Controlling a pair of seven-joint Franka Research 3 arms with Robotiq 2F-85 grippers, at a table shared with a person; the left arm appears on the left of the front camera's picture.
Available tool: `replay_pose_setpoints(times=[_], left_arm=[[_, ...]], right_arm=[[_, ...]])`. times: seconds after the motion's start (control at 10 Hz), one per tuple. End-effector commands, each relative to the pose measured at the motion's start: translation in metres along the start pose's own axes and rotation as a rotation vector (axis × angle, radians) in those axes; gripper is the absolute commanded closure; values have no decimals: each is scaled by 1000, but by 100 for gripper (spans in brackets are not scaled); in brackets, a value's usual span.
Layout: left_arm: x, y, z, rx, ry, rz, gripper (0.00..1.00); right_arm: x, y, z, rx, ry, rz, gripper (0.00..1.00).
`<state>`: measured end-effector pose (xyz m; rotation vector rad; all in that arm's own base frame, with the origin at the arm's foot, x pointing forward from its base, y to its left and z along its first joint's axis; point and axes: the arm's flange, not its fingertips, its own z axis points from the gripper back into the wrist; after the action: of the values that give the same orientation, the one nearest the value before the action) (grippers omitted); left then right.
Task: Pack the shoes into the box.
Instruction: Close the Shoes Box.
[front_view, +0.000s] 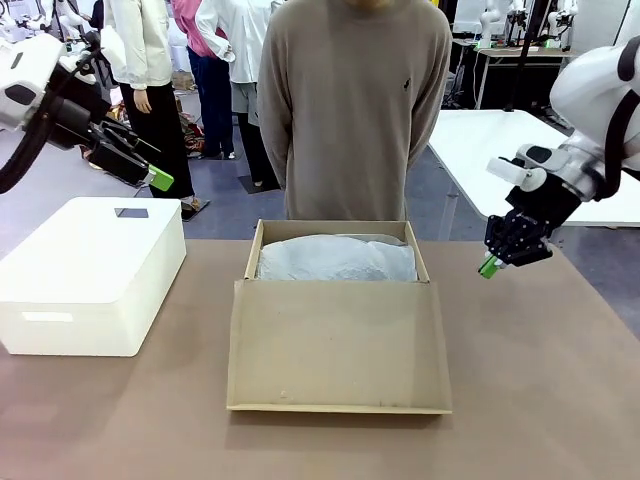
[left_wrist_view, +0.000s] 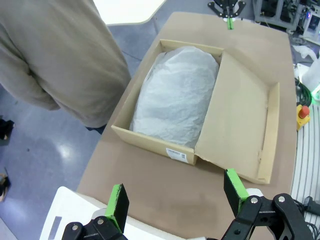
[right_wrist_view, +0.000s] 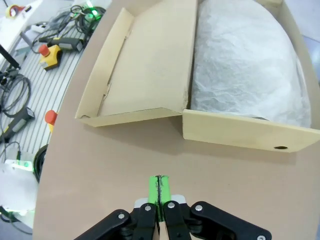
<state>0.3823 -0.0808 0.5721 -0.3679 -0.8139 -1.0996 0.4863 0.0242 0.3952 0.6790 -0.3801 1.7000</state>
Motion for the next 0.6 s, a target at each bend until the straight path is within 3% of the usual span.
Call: replay_pose_setpoints(times=[0.0, 0.5], left_arm=[[0, 0, 0, -11, -17, -3, 0], [0, 0, 0, -11, -17, -3, 0]], right_arm=[[-14, 4, -19, -25, -49, 82, 100], [-26, 3, -50, 22, -90, 41, 100]])
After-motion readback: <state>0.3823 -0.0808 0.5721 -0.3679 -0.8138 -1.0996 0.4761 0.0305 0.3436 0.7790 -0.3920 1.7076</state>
